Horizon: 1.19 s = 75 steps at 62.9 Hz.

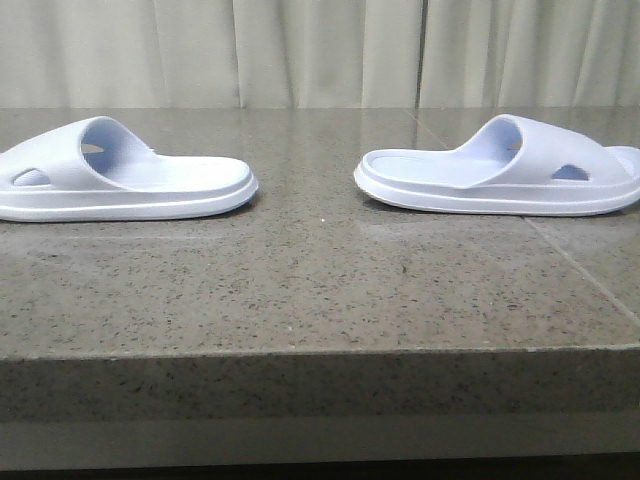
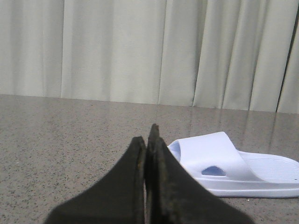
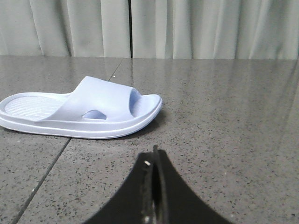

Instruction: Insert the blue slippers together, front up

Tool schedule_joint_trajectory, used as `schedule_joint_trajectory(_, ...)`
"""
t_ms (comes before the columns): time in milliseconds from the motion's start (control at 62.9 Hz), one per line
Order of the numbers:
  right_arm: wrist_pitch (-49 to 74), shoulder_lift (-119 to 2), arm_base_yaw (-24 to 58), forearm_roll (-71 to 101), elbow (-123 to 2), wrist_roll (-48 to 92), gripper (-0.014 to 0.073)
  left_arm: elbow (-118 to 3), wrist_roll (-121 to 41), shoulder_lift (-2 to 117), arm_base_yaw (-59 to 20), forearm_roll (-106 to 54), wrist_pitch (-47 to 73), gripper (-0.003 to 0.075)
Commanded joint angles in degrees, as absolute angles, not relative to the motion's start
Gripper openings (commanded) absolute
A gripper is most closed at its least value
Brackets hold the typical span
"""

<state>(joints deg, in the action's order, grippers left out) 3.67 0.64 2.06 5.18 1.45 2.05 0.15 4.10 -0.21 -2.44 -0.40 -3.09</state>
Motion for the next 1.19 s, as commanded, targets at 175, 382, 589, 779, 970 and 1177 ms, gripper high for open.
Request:
schedule_joint_trajectory(175,-0.6,1.6,1.6,4.5,1.2,2.1,-0.0068,0.5,4.6,-1.1,-2.7,-0.6,-7.8,-0.002)
schedule_joint_trajectory(382,-0.6,1.6,1.6,4.5,1.2,2.1,-0.0068,0.5,4.6,-1.1,-2.7,-0.6,-7.8,-0.002)
schedule_joint_trajectory(589,-0.6,1.6,1.6,4.5,1.2,2.1,-0.0068,0.5,4.6,-1.1,-2.7,-0.6,-7.8,-0.002)
schedule_joint_trajectory(779,-0.6,1.6,1.6,4.5,1.2,2.1,-0.0068,0.5,4.6,-1.1,-2.7,-0.6,-7.8,-0.002)
schedule_joint_trajectory(970,-4.3,1.6,1.6,4.5,0.9,2.1,-0.0068,-0.1,4.6,-1.1,-2.7,-0.6,-9.2,-0.002)
schedule_joint_trajectory(1177,2.1,1.3,1.6,5.3,-7.6,2.1,-0.0068,-9.2,4.6,-0.8,-2.7,-1.0,-2.7,-0.002)
